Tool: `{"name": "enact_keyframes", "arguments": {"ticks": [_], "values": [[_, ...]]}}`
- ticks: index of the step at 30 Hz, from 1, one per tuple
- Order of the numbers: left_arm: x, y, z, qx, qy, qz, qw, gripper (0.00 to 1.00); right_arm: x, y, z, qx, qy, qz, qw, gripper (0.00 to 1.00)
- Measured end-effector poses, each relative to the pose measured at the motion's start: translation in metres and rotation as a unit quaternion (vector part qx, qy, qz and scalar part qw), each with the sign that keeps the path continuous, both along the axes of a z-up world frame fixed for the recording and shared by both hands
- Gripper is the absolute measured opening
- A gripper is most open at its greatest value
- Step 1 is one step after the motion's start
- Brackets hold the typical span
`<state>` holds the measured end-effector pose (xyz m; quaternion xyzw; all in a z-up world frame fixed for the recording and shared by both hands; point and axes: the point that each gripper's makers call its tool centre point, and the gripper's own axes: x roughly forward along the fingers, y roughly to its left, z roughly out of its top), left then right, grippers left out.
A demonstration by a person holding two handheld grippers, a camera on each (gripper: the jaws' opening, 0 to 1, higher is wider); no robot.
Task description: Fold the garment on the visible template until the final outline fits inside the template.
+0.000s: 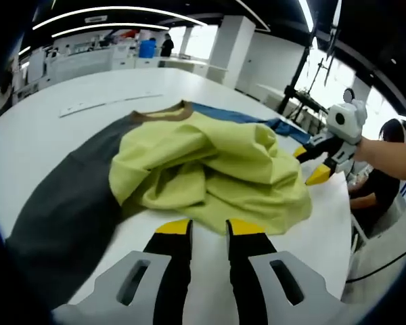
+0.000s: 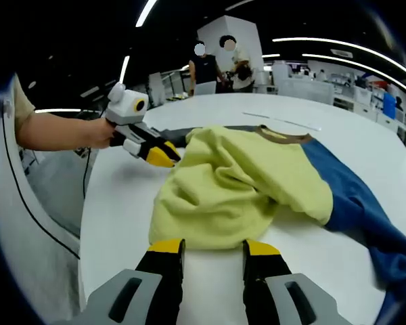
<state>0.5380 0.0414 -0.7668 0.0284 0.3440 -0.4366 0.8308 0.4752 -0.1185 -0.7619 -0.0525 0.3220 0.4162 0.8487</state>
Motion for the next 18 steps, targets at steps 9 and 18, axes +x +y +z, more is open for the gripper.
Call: {"name": "enact_keyframes", "arguments": {"ticks": [9,18], "values": [[0.0052,-0.0039,-0.0009,-0.007,0.005,0.011,0.9999,0.11,0.001,0.0044,-0.0028,0.009,0.004,0.0,1.0,0.3],[0.01,-0.0047,-0.0023,-0.008,0.008,0.024,0.9996,0.04,0.007,0.0052,-0.0067,0.009,0.005,-0.009,0.9999,0.16]]}}
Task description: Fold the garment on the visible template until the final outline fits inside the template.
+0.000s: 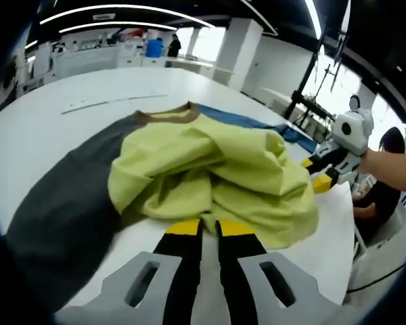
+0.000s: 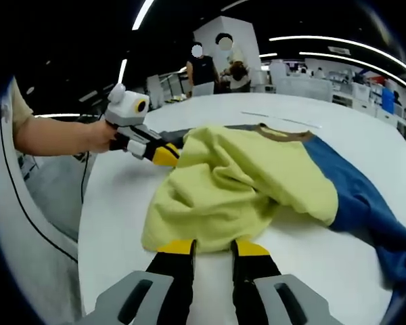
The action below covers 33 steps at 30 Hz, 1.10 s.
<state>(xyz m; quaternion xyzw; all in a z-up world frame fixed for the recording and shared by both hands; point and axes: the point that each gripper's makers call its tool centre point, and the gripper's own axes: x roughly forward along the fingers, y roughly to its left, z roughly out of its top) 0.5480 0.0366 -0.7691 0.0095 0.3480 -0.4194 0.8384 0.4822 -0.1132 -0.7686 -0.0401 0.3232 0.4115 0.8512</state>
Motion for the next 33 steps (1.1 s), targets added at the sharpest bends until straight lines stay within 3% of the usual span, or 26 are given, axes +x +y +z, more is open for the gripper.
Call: {"name": "enact_keyframes", "arguments": {"ticks": [8,23,33], "values": [[0.002,-0.001,-0.002,0.005,-0.003,0.0,1.0,0.01,0.001,-0.001,-0.003,-0.003,0.0,-0.003,1.0,0.0],[-0.004,0.004,-0.001,0.026,-0.014,-0.006,0.9995,0.0,-0.001,-0.006,0.008,-0.003,-0.013,-0.011,0.9999,0.0],[-0.017,0.01,0.019,0.029,-0.036,-0.013,0.9989,0.0,-0.002,-0.013,0.024,-0.007,-0.026,-0.017,0.9995,0.0]]}}
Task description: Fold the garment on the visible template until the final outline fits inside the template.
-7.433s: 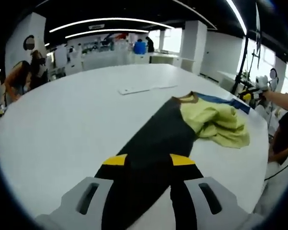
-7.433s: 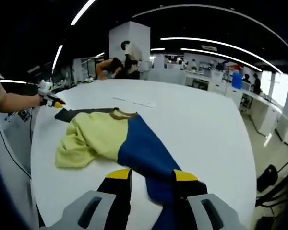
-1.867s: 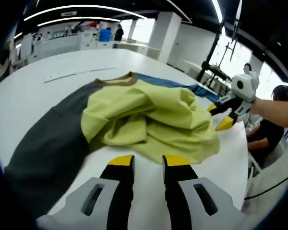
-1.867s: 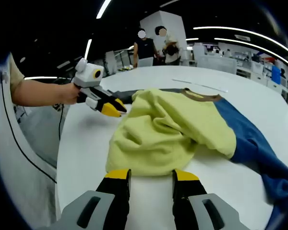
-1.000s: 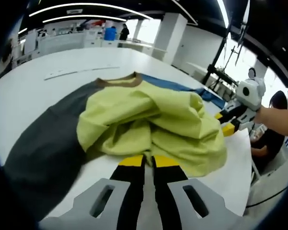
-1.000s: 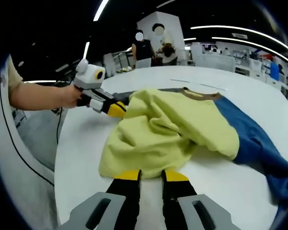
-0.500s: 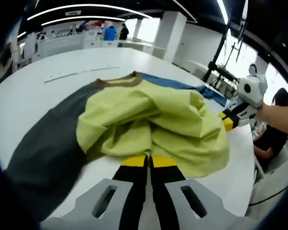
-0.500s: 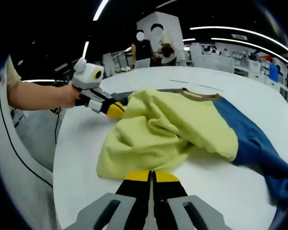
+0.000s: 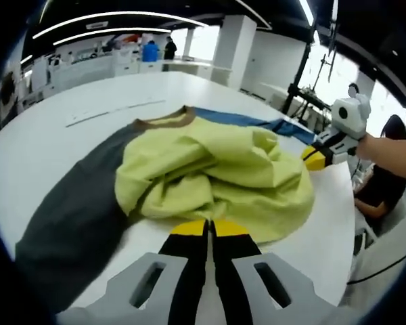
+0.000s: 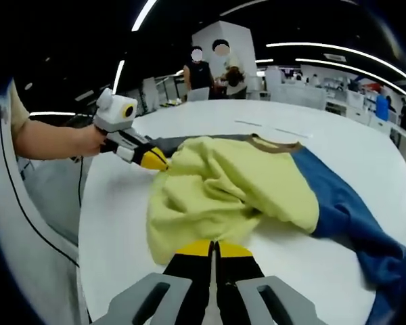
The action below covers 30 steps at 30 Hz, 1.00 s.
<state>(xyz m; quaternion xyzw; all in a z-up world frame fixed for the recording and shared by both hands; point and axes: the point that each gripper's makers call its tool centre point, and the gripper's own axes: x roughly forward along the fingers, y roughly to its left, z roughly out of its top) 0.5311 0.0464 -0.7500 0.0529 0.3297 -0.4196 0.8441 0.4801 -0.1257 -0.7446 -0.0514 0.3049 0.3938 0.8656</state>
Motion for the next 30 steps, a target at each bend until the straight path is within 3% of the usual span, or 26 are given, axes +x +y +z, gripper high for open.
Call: {"name": "enact_keyframes", "arguments": {"ticks": [7,20,25,30], "values": [[-0.014,0.005,0.022,-0.006,-0.02,-0.003,0.9998,0.0,-0.002,-0.004,0.022,-0.003,-0.022,-0.003,0.9997,0.0],[-0.038,0.013,0.06,-0.01,-0.06,-0.015,0.9981,0.0,-0.014,-0.007,0.046,-0.011,-0.042,-0.009,0.999,0.0],[-0.042,0.012,0.072,-0.008,-0.07,-0.024,0.9972,0.0,-0.013,-0.004,0.059,-0.009,-0.052,-0.007,0.9986,0.0],[-0.042,0.008,0.095,-0.024,-0.088,-0.027,0.9955,0.0,-0.008,-0.005,0.074,-0.003,-0.066,-0.011,0.9977,0.0]]}}
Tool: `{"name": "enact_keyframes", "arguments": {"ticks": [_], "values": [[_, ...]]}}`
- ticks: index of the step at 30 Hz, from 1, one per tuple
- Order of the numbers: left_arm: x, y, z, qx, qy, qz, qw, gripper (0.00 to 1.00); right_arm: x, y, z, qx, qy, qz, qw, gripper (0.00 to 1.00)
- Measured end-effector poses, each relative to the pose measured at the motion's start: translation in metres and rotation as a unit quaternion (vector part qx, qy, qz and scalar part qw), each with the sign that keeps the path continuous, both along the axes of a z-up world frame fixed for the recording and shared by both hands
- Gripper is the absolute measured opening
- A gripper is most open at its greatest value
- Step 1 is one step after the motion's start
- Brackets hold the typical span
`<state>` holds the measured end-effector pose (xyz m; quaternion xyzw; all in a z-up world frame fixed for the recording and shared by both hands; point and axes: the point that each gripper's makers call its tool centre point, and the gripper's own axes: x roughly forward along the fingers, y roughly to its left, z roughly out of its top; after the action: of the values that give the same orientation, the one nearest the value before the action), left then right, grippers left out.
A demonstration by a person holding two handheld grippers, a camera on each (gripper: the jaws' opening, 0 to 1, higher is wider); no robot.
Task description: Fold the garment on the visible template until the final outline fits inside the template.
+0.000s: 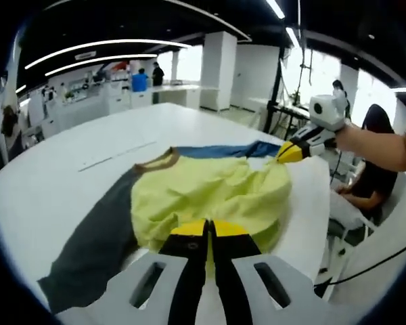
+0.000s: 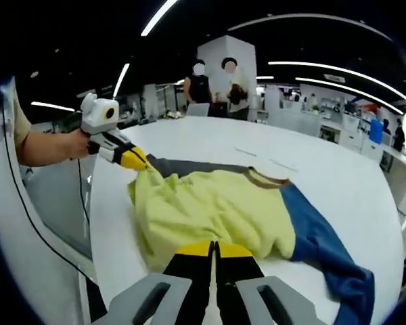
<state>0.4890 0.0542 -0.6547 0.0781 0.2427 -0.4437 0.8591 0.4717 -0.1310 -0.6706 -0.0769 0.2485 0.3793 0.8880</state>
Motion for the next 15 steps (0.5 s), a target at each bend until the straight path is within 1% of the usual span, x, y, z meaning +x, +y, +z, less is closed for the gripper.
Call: {"name": "enact_keyframes", "arguments": {"ticks": [3,4,7,12,15], "values": [[0.006,0.001,0.01,-0.008,-0.01,0.004,0.9999,0.0,0.006,-0.004,0.009,0.003,-0.006,-0.005,1.0,0.0],[0.009,0.001,0.015,-0.012,-0.014,0.005,0.9998,0.0,0.009,-0.006,0.014,0.009,-0.009,-0.01,0.9999,0.0],[0.018,0.003,0.021,-0.015,-0.021,0.01,0.9996,0.0,0.017,-0.009,0.021,0.021,-0.013,-0.019,0.9995,0.0],[0.039,0.007,0.016,-0.019,-0.017,0.028,0.9993,0.0,0.036,-0.015,0.018,0.019,-0.009,-0.034,0.9992,0.0],[0.047,0.006,0.01,-0.013,-0.015,0.033,0.9993,0.0,0.046,-0.015,0.011,0.014,-0.001,-0.038,0.9992,0.0]]}}
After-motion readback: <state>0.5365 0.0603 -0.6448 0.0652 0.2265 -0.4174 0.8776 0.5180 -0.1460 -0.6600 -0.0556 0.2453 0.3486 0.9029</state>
